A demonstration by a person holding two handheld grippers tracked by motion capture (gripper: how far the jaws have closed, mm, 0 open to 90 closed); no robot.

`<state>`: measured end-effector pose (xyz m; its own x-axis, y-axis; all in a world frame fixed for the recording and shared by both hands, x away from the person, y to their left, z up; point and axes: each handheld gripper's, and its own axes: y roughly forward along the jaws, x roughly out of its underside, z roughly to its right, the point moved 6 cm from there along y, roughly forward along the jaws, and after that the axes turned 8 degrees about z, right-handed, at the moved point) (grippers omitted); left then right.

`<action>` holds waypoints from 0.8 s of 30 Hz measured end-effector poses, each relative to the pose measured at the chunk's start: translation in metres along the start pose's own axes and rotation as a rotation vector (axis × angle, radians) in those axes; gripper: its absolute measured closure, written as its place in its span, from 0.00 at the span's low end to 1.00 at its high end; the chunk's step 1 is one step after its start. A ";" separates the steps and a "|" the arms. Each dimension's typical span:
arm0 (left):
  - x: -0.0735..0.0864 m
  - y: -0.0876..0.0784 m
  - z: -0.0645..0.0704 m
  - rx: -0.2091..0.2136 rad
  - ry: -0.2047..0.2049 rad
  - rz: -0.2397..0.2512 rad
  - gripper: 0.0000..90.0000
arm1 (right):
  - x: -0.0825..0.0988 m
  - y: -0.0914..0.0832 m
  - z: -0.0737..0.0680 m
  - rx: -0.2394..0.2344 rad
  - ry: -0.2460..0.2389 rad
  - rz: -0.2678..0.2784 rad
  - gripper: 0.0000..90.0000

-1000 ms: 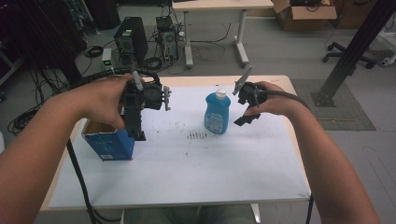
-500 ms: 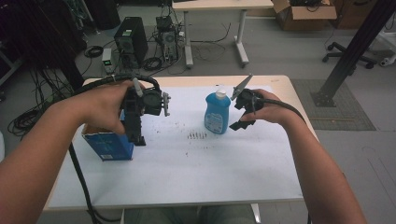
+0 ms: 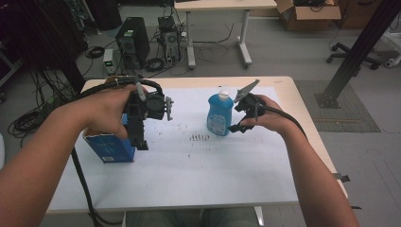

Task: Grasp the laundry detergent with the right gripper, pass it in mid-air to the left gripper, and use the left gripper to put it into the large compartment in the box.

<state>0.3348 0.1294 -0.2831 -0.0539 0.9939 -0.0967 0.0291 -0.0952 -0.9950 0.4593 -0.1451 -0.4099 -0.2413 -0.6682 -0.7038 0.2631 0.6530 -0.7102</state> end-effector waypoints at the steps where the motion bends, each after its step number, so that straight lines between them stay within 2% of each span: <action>1: 0.000 0.000 -0.001 -0.001 0.013 -0.004 0.00 | 0.000 0.001 0.000 0.002 0.003 0.008 0.04; 2: 0.000 0.001 0.000 -0.001 0.000 -0.001 0.00 | 0.001 0.002 -0.001 0.006 0.009 0.013 0.04; 15: 0.002 0.006 0.001 0.003 0.003 -0.005 0.00 | 0.001 0.019 0.003 0.053 0.045 0.117 0.04; 24: 0.004 0.008 0.001 0.006 0.004 -0.007 0.00 | 0.000 0.031 0.003 0.066 0.065 0.174 0.04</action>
<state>0.3337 0.1321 -0.2915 -0.0503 0.9947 -0.0899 0.0226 -0.0889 -0.9958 0.4704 -0.1254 -0.4319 -0.2459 -0.5211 -0.8173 0.3665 0.7306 -0.5761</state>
